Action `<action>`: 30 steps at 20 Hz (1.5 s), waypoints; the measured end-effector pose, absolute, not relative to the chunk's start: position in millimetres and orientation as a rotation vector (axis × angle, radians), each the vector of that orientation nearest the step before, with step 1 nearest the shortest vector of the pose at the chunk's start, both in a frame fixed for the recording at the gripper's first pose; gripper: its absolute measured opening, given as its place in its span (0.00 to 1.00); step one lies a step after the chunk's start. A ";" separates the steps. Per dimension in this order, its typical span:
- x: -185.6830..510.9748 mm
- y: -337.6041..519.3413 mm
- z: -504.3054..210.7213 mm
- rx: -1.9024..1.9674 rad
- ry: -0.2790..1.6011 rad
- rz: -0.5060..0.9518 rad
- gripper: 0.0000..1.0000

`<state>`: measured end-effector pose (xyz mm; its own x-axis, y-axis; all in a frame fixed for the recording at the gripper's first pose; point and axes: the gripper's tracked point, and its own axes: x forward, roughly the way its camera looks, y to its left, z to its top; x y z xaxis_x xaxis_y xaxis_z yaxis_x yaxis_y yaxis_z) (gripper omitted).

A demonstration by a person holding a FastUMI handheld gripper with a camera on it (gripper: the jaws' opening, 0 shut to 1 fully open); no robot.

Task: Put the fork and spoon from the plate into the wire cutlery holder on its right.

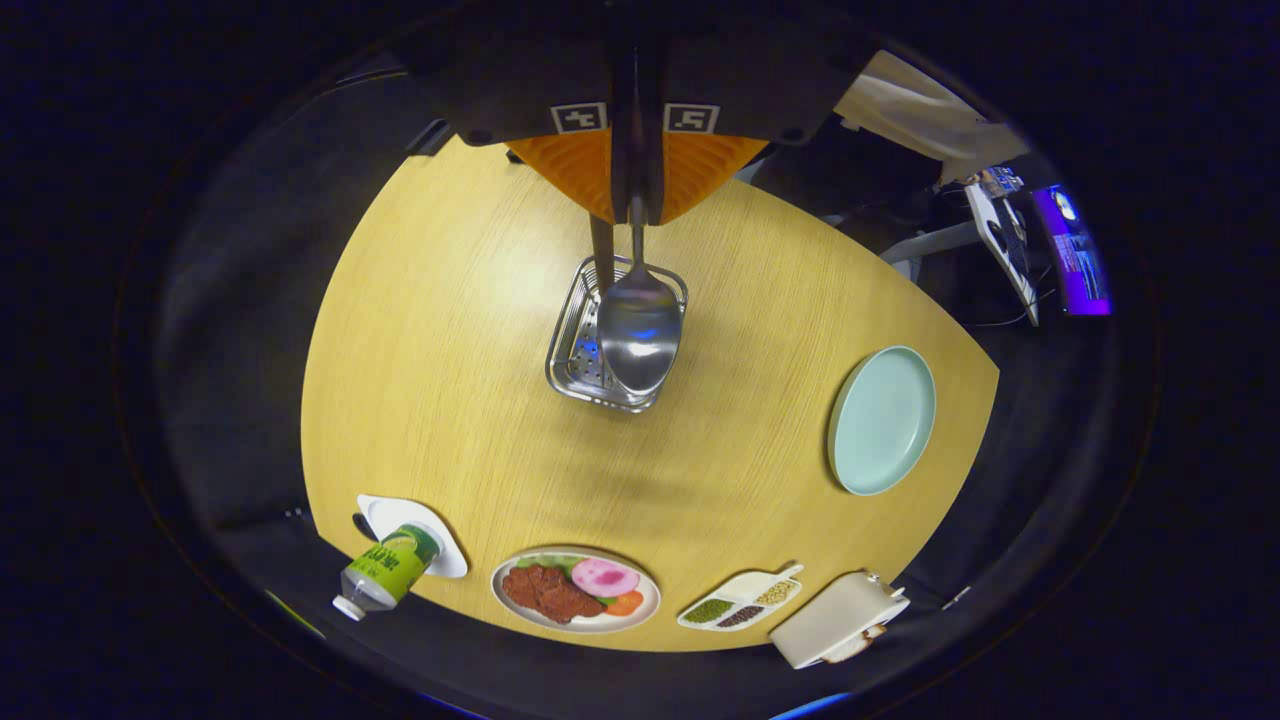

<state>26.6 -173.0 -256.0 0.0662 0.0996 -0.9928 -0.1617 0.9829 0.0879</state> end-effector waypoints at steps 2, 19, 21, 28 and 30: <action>32.2 -166.8 -268.9 0.017 1.557 0.195 0.06; 55.5 -155.8 -281.9 0.122 1.672 0.141 0.37; 59.4 -149.6 -263.1 0.165 1.592 0.156 0.64; 64.4 -122.6 -152.6 0.245 1.238 0.232 0.99; 65.4 -111.6 -116.2 0.271 1.120 0.249 0.99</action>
<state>65.4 -111.6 -116.2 0.4142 0.3306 -0.8480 -0.0603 0.9396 0.3369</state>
